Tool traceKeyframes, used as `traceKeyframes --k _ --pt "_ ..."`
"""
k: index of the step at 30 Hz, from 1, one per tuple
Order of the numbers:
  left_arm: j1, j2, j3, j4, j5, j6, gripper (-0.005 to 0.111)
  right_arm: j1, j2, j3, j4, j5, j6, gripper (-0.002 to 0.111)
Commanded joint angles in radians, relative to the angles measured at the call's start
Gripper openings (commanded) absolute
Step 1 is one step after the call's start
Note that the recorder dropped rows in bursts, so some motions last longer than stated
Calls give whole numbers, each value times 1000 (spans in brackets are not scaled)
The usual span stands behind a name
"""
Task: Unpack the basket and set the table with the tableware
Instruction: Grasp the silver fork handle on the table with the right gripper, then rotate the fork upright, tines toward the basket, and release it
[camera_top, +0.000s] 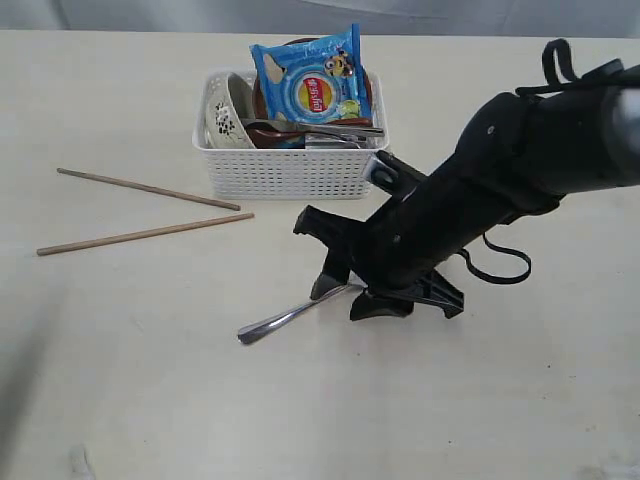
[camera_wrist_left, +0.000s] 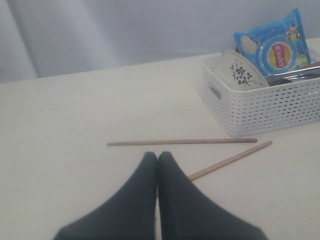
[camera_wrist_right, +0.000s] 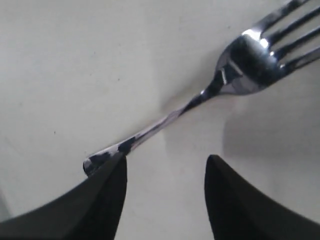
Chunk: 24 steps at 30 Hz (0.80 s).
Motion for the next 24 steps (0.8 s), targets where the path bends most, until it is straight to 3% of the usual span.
traceKeyframes --k 1,12,14,19,24 --pt "-6 -2 2 -2 -8 0 0 1 24 4 12 -82 45 46" --pt "-6 -2 2 -2 -8 0 0 1 121 -43 8 -121 102 46" --pt "-6 -2 2 -2 -8 0 0 1 131 -60 2 -114 94 38" --pt "-6 -2 2 -2 -8 0 0 1 170 -107 -103 -45 92 4" --pt "-6 -2 2 -2 -8 0 0 12 185 -156 -181 10 73 -1"
